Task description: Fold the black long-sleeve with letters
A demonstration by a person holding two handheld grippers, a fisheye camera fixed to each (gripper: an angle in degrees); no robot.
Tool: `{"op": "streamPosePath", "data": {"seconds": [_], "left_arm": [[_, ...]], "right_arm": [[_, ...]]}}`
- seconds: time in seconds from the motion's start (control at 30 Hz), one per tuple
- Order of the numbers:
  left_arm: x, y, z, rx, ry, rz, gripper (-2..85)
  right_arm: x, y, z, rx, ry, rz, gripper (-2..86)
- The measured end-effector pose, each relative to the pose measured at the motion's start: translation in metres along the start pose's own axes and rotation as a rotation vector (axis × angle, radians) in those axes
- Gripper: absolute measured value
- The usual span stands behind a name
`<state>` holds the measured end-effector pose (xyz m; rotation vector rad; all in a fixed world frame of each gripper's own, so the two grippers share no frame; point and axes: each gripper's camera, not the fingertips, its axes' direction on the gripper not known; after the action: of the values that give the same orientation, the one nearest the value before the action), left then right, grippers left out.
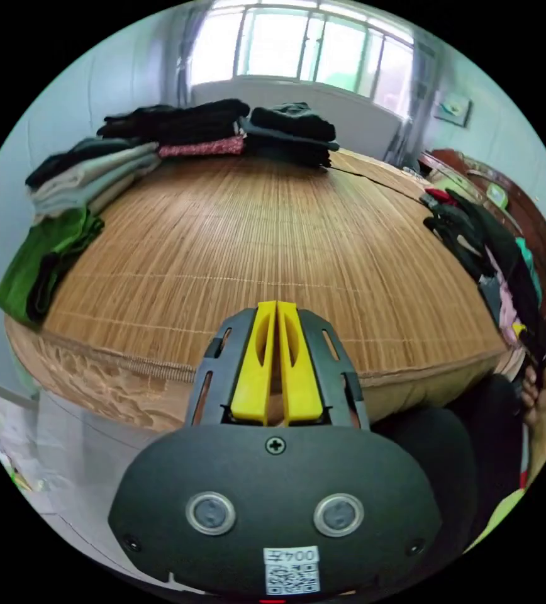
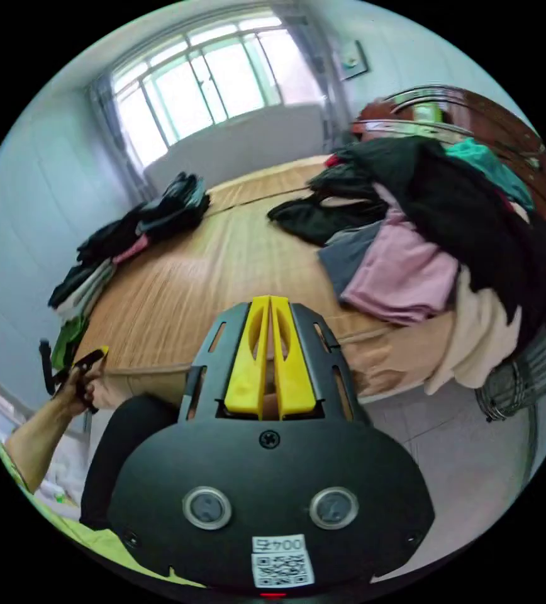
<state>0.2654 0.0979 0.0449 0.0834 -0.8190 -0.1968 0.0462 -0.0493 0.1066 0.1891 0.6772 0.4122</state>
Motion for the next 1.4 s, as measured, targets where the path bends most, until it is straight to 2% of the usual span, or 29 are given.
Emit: {"op": "streamPosePath", "data": {"seconds": [0.13,0.27,0.5,0.6,0.67,0.73,0.8,0.87,0.9,0.93,0.97,1.03,1.07,1.17,1.4], "left_arm": [[-0.019,0.026,-0.026,0.058,0.046,-0.172,0.2],[-0.028,0.063,-0.048,0.044,0.046,-0.182,0.2],[-0.061,0.127,-0.072,-0.071,0.013,-0.297,0.1],[-0.070,0.140,-0.081,-0.092,-0.043,-0.306,0.1],[-0.077,0.144,-0.084,-0.109,-0.063,-0.312,0.1],[-0.087,0.145,-0.086,-0.108,-0.079,-0.334,0.1],[-0.094,0.143,-0.085,-0.104,-0.068,-0.348,0.1],[-0.100,0.138,-0.083,-0.094,-0.054,-0.348,0.1],[-0.103,0.133,-0.081,-0.088,-0.045,-0.340,0.1],[-0.106,0.127,-0.077,-0.086,-0.032,-0.327,0.1],[-0.107,0.123,-0.075,-0.086,-0.023,-0.319,0.1],[-0.110,0.105,-0.064,-0.076,0.029,-0.284,0.1],[-0.110,0.101,-0.062,-0.073,0.045,-0.275,0.1],[-0.114,0.081,-0.051,-0.048,0.129,-0.232,0.1],[-0.185,0.074,-0.047,-0.025,0.205,-0.229,0.4]], "right_arm": [[0.143,-0.021,-0.068,0.124,0.213,0.137,6.3],[0.247,-0.067,-0.092,0.109,0.516,0.081,9.9],[0.355,-0.172,-0.040,-0.231,0.827,-0.101,14.4],[0.391,-0.202,-0.022,-0.375,0.909,-0.127,10.8],[0.419,-0.218,-0.016,-0.501,0.861,-0.093,4.4],[0.433,-0.227,-0.027,-0.530,0.775,-0.047,2.6],[0.441,-0.240,-0.071,-0.396,0.626,0.083,1.6],[0.446,-0.244,-0.163,-0.042,0.125,0.294,0.7],[0.442,-0.242,-0.187,0.070,-0.019,0.309,0.6],[0.425,-0.236,-0.228,0.267,-0.282,0.289,0.3],[0.395,-0.236,-0.258,0.371,-0.468,0.226,0.2],[0.326,-0.241,-0.284,0.375,-0.616,0.059,0.3],[0.270,-0.241,-0.287,0.305,-0.630,-0.054,0.6],[0.154,-0.211,-0.261,0.090,-0.533,-0.185,1.4],[0.095,-0.088,-0.197,-0.109,-0.504,-0.129,1.5]]}}
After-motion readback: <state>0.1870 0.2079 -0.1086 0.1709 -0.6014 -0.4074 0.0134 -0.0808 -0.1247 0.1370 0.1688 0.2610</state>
